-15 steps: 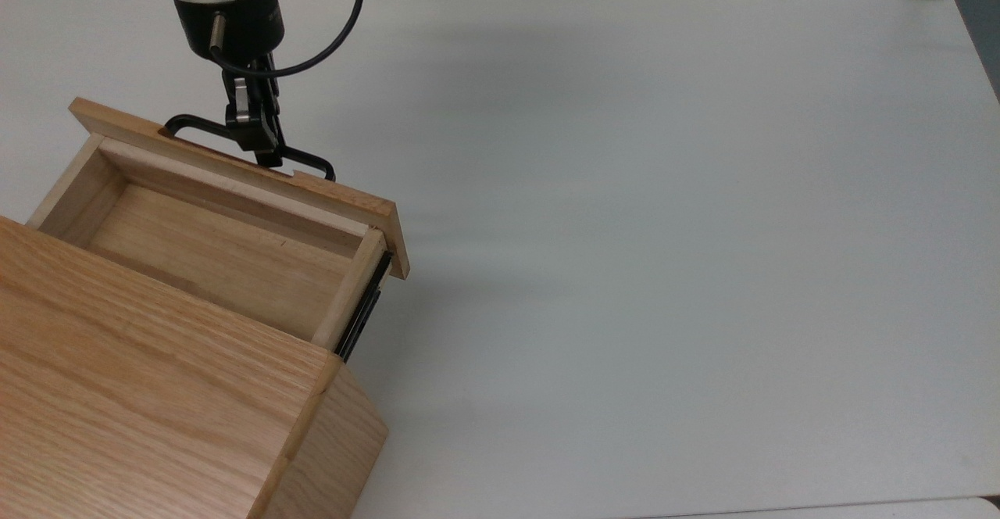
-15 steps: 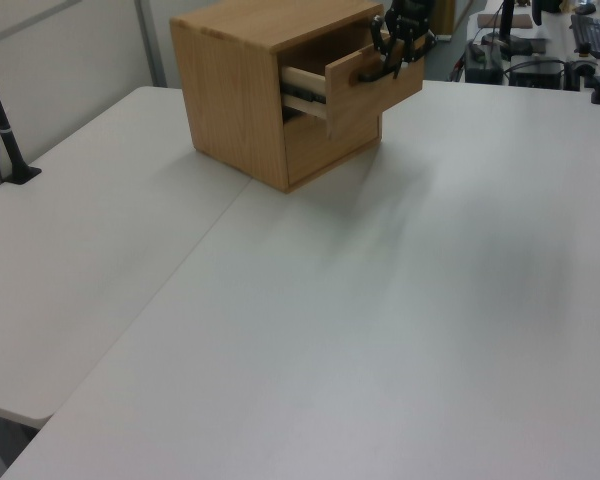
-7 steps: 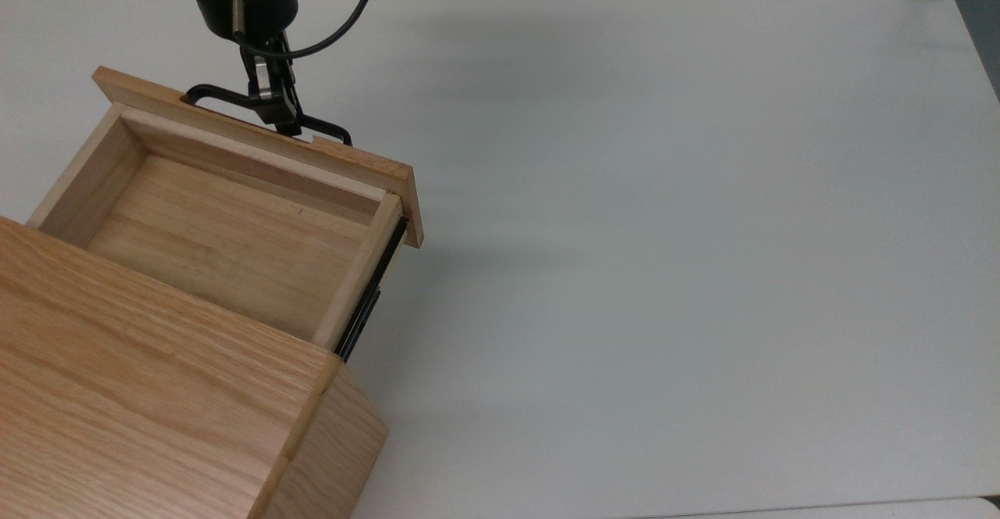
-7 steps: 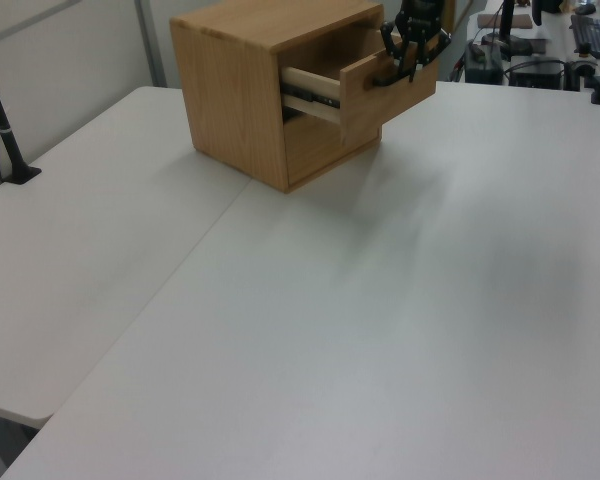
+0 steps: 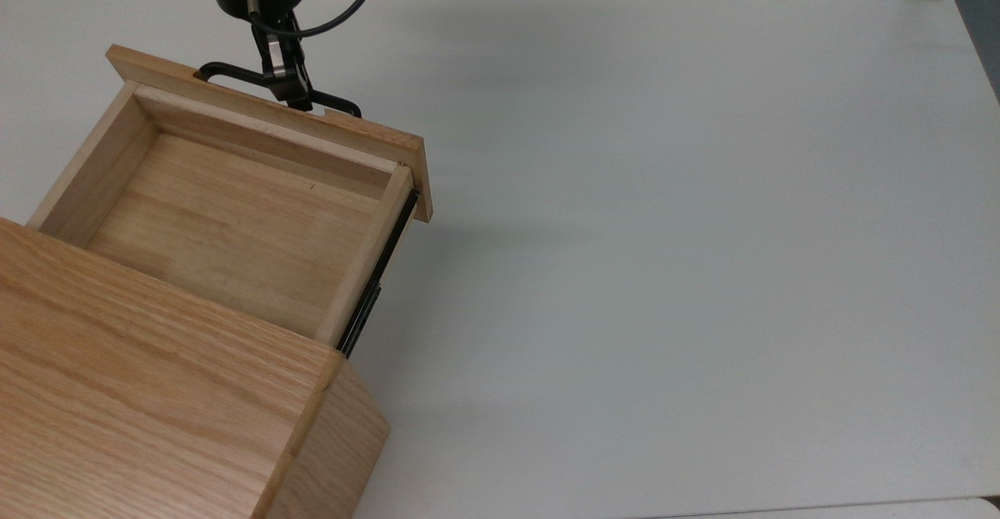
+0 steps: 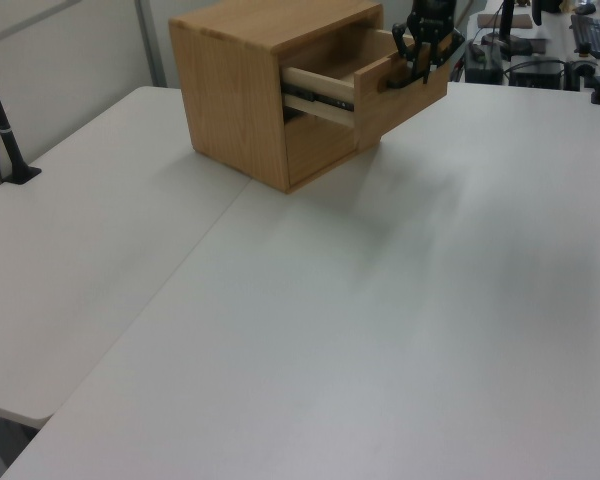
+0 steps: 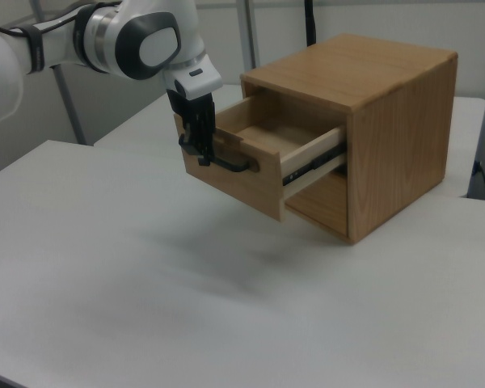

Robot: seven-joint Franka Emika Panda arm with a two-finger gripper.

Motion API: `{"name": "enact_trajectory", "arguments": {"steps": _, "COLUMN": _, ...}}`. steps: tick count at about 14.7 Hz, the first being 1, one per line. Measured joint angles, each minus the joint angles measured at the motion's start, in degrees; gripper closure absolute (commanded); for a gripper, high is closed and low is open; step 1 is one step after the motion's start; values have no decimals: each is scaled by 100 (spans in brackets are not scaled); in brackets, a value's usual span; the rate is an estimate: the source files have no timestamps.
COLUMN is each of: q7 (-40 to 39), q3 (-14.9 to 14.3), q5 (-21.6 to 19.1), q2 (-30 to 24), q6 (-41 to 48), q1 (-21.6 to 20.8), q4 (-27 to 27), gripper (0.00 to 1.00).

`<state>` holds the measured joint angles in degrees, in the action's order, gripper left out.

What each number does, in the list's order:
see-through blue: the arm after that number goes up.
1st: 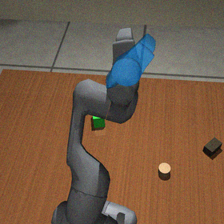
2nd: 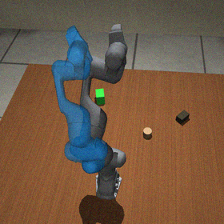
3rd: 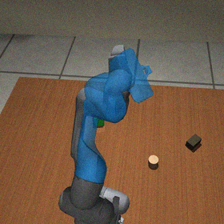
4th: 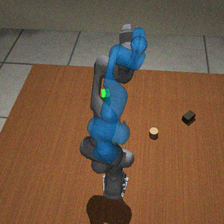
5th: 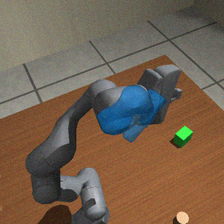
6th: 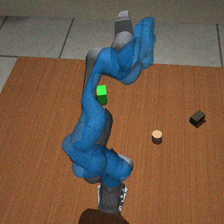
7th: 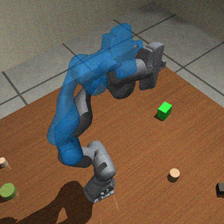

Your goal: Open the drawer by sliding it

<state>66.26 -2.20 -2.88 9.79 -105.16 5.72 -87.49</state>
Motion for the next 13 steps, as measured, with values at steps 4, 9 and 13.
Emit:
{"name": "enact_trajectory", "arguments": {"steps": 4, "q7": -86, "q3": 17, "q5": 1, "q2": -155, "q6": 171, "q1": 0, "q4": -150, "gripper": 32}}
{"name": "enact_trajectory", "arguments": {"steps": 9, "q7": -1074, "q3": 272, "q5": 1, "q2": -407, "q6": 615, "q1": -56, "q4": -170, "gripper": 0}}
{"name": "enact_trajectory", "arguments": {"steps": 13, "q7": -1281, "q3": 281, "q5": 11, "q2": -525, "q6": 654, "q1": -56, "q4": -167, "gripper": 0}}
